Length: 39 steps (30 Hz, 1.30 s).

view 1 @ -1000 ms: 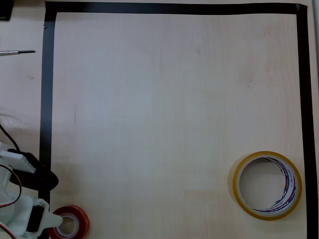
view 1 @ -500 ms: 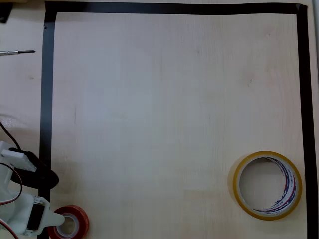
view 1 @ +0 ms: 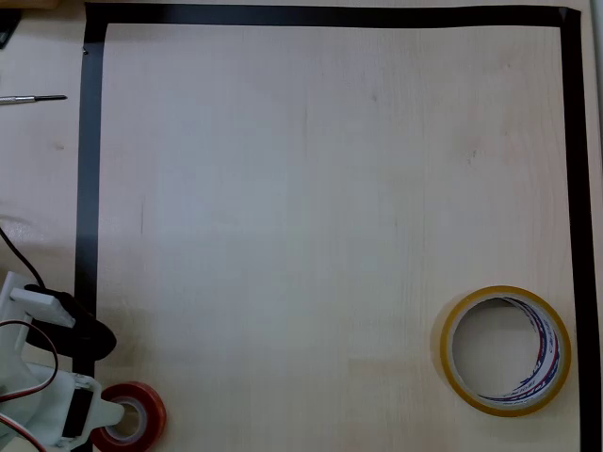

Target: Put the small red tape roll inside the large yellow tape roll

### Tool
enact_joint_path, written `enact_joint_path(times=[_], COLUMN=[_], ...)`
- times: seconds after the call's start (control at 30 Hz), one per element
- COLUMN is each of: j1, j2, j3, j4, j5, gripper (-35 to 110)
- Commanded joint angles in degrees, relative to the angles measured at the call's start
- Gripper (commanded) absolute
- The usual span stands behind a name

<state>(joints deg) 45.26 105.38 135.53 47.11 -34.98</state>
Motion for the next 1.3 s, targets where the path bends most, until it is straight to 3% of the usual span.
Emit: enact_joint_path(times=[0.0,0.07,0.5,0.77,1.27], j1=[0.53,0.53,-0.62,-8.61,-22.50], j2=[0.79,0.44,5.80,23.12,12.48], j3=[-3.52,-3.78,-0.53,-0.53,-11.34], j4=[0.09,0.18,-0.26,9.84,6.68], j5=[0.35,0.53,0.18,0.70,6.15], gripper=[6,0,0,0,0])
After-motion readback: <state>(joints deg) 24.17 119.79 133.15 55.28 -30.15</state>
